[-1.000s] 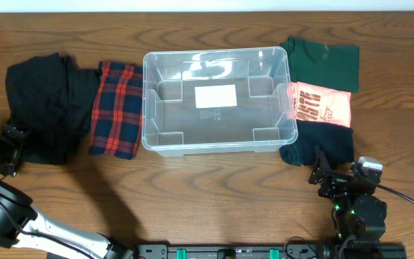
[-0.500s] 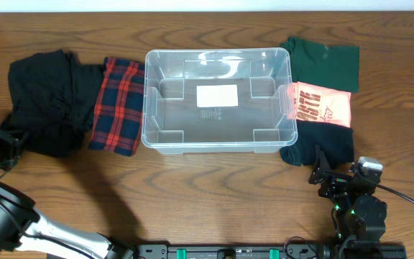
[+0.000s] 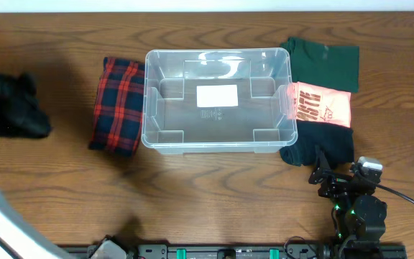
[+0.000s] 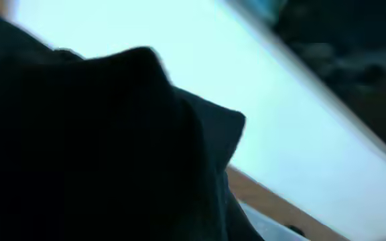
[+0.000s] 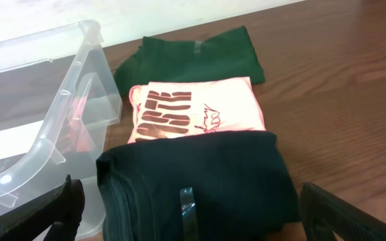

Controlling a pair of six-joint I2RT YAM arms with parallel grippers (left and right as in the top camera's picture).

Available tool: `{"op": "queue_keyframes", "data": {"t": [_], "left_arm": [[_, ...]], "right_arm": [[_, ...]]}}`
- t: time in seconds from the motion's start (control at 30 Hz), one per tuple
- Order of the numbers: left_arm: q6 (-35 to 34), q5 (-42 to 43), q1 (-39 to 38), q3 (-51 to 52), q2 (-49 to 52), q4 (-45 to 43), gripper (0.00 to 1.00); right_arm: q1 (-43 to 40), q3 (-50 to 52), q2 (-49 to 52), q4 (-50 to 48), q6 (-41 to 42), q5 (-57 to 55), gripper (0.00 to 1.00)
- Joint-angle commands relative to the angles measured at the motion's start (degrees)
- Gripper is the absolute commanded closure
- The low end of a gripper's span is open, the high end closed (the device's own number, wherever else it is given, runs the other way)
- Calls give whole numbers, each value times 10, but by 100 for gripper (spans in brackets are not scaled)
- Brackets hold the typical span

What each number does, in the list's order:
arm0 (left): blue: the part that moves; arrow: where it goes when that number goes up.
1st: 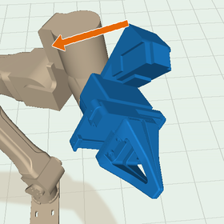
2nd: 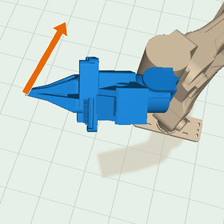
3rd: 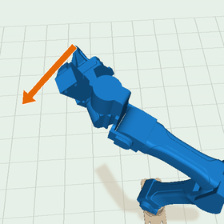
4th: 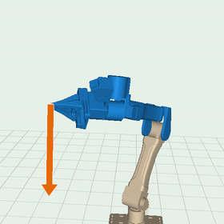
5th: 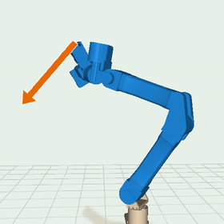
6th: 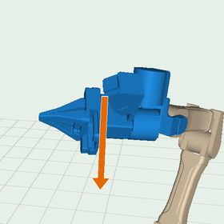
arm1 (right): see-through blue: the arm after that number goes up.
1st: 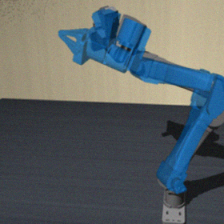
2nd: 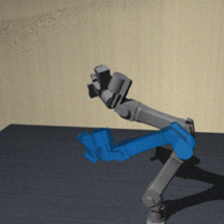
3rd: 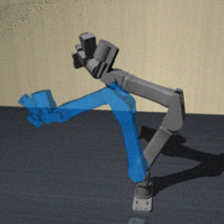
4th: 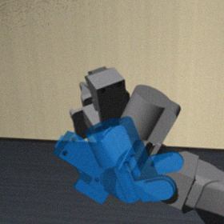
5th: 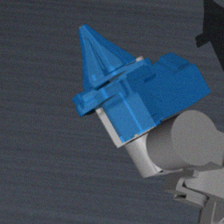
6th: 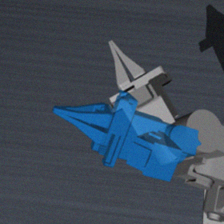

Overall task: Pack container
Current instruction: 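Lift the black clothes and lower them into the clear container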

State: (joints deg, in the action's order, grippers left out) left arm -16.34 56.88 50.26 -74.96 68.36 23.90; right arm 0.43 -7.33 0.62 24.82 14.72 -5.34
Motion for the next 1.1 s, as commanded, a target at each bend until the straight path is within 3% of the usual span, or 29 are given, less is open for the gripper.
{"op": "queue_keyframes", "data": {"t": [0.0, 0.13, 0.33, 0.73, 0.93, 1.07], "left_arm": [[-74, 61, -68, -15, -61, -50, 94], [-126, 61, -158, -15, -89, -104, 94], [-126, 62, -324, -15, -73, -155, 94], [-110, 121, -610, -15, 87, -294, 94], [-96, 192, -665, -15, 162, -342, 94], [-62, 214, -641, -14, 209, -285, 94]], "right_arm": [[-4, 2, -3, 0, 7, 0, 1], [-4, 2, -3, 0, 7, 0, 1], [-4, 2, -3, 0, 7, 0, 1], [-4, 2, -3, 0, 7, 0, 1], [-4, 2, -3, 0, 7, 0, 1], [-4, 2, -3, 0, 7, 0, 1]]}}
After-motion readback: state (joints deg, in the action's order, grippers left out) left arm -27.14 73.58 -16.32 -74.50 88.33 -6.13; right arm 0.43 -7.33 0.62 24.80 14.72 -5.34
